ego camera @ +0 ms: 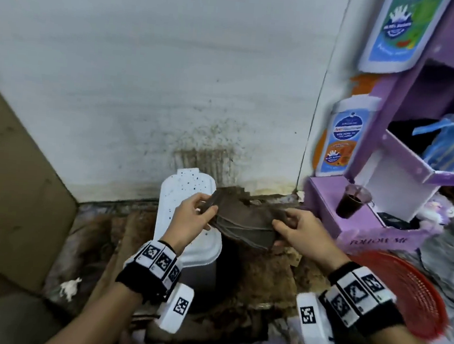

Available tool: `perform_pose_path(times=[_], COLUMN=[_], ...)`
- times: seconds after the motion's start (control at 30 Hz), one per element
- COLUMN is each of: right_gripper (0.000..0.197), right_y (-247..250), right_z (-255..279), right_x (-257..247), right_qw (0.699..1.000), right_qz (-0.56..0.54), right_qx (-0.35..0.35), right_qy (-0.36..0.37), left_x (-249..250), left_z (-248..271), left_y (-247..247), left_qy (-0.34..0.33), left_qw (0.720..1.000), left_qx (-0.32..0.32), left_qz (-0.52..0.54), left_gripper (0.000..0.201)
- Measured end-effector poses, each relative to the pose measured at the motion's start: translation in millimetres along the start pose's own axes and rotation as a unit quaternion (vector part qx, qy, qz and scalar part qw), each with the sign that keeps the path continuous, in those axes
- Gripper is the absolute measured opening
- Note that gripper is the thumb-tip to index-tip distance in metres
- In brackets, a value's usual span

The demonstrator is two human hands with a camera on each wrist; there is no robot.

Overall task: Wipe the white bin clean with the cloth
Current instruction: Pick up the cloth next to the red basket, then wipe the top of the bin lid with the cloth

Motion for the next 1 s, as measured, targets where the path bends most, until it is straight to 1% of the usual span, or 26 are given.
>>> perform_pose_path(times=[0.13,0.23,0.3,0.47,0.6,0.67,0.73,0.8,0.87,0.93,1.0], right_gripper=[0.002,0.005,0.008,0.006,0.012,0.01,0.011,0.02,0.031,0.043,0.049], right_y=[-56.6,-85.0,-101.5,-132.8,-144.5,-146.1,-141.2,-139.7,-140.0,-140.9,-147.8], right_z=[5.2,16.6,24.9,29.2,23.3,21.1,18.6,16.2,13.4,6.6,-4.6], right_x=[6.8,23.1,36.1,58.7,66.1,64.4,60.3,57.0,51.5,37.6,17.0], right_qw=[0.998,0.996,0.993,0.985,0.98,0.984,0.991,0.982,0.976,0.967,0.958], right_qz=[0.019,0.017,-0.004,-0.074,-0.088,-0.074,0.036,0.153,0.205,0.252,0.263], right_qx=[-0.027,-0.02,-0.02,-0.021,-0.02,-0.017,-0.034,-0.062,-0.056,-0.029,-0.017], right_qy=[-0.046,-0.083,-0.114,-0.156,-0.175,-0.163,-0.127,-0.087,-0.049,0.021,0.109], left_x=[-23.7,-33.0,-34.6,-30.6,-22.8,-21.2,-21.4,-21.2,-22.8,-31.1,-42.4], left_z=[-6.2,-11.6,-19.9,-48.4,-74.4,-86.1,-94.2,-96.2,-94.7,-90.6,-82.5], left_y=[39.0,54.5,57.9,46.1,32.1,27.4,24.2,23.3,29.6,43.8,63.4], left_qy=[0.0,0.0,-0.008,-0.024,-0.05,-0.054,-0.064,-0.082,-0.089,-0.075,-0.051], left_qw=[0.999,0.997,0.995,0.991,0.985,0.981,0.977,0.967,0.957,0.954,0.96], left_qx=[0.043,0.077,0.09,0.065,0.039,0.031,0.026,0.038,0.069,0.097,0.12], left_qz=[-0.013,-0.017,-0.045,-0.113,-0.162,-0.185,-0.204,-0.237,-0.269,-0.272,-0.248], left_gripper=[0.01,0.013,0.012,0.01,0.011,0.011,0.013,0.013,0.014,0.023,0.029])
Point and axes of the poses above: each hand's wrist, its own z-axis away from the middle knuckle, its own y-axis out of the back of the hand, x = y × z, the point moved 10 cm from there along -z, towards the middle knuckle, and after that the axes turned 14 degrees about y, right-handed, at the moved point
